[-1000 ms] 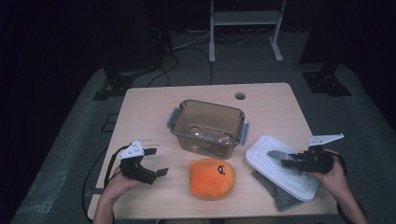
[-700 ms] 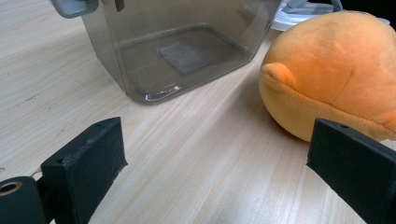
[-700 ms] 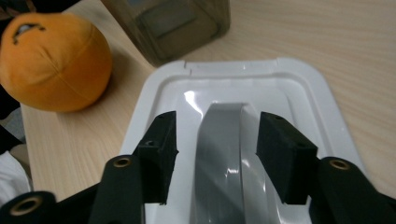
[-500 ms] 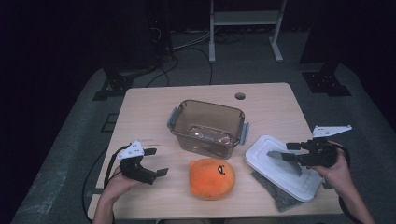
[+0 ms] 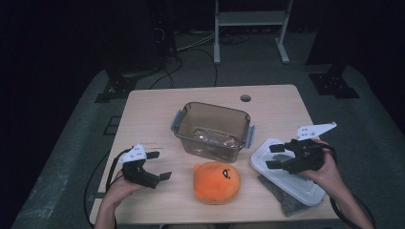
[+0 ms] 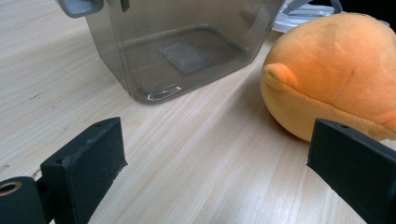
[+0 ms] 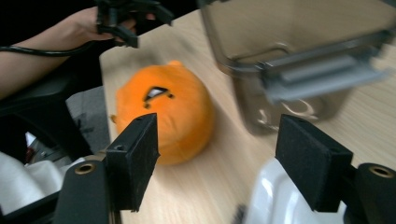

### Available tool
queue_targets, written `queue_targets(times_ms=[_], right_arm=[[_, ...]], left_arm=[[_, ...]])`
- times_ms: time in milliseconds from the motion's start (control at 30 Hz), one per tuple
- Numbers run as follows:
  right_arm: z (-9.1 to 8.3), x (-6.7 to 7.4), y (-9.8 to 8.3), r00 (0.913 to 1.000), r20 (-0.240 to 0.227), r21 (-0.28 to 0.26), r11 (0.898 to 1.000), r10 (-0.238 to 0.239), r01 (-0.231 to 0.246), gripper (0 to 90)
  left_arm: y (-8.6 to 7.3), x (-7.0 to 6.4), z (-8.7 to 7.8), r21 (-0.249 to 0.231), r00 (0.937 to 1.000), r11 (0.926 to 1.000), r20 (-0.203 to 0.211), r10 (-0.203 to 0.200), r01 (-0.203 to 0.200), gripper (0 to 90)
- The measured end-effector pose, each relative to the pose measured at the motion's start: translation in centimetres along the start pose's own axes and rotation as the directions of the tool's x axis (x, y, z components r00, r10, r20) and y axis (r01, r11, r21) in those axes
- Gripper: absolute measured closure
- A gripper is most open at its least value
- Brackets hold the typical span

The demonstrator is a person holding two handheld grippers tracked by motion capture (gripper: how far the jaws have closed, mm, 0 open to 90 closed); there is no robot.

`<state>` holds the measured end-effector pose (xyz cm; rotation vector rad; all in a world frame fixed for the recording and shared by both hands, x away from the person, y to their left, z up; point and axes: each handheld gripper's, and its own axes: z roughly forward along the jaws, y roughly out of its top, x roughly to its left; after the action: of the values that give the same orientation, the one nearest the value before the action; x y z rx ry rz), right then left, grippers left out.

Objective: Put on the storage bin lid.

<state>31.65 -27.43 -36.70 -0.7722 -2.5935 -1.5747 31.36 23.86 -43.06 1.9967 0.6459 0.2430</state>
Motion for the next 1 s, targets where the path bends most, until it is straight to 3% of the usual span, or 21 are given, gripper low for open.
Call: queue_targets(times_ms=[400, 1000], right_arm=[[3.7, 3.0, 3.5, 0.9898, -0.087, 0.055, 0.992, -0.112, 0.117, 26.8], [8.8, 5.1, 6.1, 0.9667, -0.184, 0.124, 0.971, -0.178, 0.202, 26.8]], left_arm=[[-0.1, 0.1, -0.1, -0.003, 1.0000, 1.0000, 0.000, -0.006, 0.006, 3.4], [-0.1, 0.1, -0.2, -0.004, 1.0000, 1.0000, -0.001, -0.006, 0.006, 3.4]])
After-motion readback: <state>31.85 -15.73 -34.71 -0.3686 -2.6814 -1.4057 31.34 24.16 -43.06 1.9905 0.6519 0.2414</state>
